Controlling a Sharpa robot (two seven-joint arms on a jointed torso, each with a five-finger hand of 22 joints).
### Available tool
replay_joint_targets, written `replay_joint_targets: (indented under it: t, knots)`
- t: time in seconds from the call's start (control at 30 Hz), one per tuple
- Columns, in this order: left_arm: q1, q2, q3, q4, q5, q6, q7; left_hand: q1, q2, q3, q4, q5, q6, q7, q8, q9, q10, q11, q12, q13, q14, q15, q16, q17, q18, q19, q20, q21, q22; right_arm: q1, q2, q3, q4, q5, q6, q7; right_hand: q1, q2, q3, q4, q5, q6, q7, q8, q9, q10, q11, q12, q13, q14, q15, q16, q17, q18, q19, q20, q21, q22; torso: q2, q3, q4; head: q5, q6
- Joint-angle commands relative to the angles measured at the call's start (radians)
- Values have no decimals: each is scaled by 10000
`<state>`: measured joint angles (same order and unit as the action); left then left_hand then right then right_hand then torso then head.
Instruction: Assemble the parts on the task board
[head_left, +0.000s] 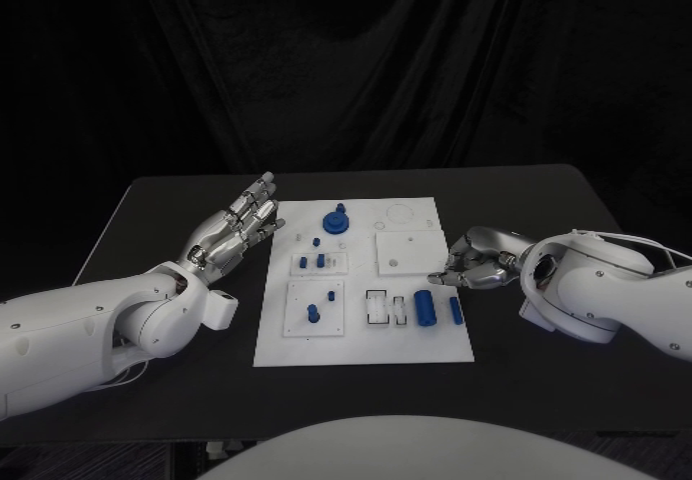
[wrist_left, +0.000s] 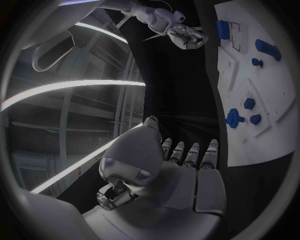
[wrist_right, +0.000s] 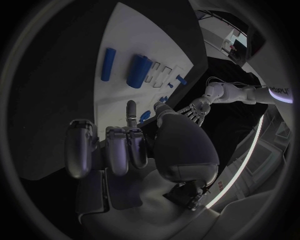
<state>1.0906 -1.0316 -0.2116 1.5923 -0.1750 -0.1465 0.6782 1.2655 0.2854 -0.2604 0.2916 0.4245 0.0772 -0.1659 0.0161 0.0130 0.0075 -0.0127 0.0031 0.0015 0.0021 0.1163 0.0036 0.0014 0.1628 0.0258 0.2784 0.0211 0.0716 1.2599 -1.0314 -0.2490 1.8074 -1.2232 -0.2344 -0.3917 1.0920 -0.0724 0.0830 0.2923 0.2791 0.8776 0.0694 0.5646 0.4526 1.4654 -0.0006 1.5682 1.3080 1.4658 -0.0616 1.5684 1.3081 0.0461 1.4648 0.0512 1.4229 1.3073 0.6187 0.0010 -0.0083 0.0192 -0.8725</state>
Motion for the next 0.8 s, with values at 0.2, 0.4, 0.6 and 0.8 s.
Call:
replay_joint_targets:
  t: [0.2, 0.4, 0.6, 0.8]
  knots:
    - [21, 81, 6, -79, -185, 425, 1440, 151, 44, 138, -5, 91, 12, 215, -22, 11, 12, 210, -6, 10, -21, 132, -36, -14, 159, 15, 7, 3, 28, -488, 24, 5, 225, -2632, -825, -1388, -1070, -100, 158, 22, -102, 198, -211, 335, 421, 1054, -205, 26, 2628, 1050, -179, 24, 2627, -183, 619, -198, 367, 2273, 1, 13, 0, -165, -2]
    - [14, 87, 6, -159, -186, 404, 1418, 157, 42, 146, -3, 94, 12, 225, -22, 11, 25, 233, -2, 14, -21, 144, -36, -14, 160, 4, 0, -6, -3, -745, 197, 4, 134, -2745, -946, -1407, -1633, -13, 210, 22, -460, 232, -245, 340, 576, 1054, -236, 26, 2628, 1050, -215, 24, 2627, -166, 584, -234, 312, 2249, -6, 19, 4, -157, -2]
    - [-2, 102, 6, -251, -129, 456, 1370, 170, 40, 174, -2, 102, 1, 261, -25, 9, 23, 294, -3, 13, -21, 152, -36, -14, 171, -8, -107, -13, -23, -897, 357, 4, 89, -2725, -1001, -1397, -2114, 211, 104, 16, -603, 286, -268, 300, 676, 1054, -261, 26, 2628, 1050, -242, 24, 2627, -239, 706, -259, 618, 2346, -2, 24, 3, -193, -2]
    - [-22, 169, 6, -335, 125, 590, 1321, 229, 39, 225, -20, 157, 24, 319, -20, 13, 33, 350, -1, 15, -21, 170, -36, -14, 172, -2, -146, -7, -7, -994, 531, 4, 18, -2700, -896, -1439, -2242, 271, 50, 3, -876, 383, -301, 283, 748, 1054, -293, 26, 2628, 1050, -270, 24, 2627, -271, 762, -286, 757, 2388, -5, 7, 6, -202, -2]
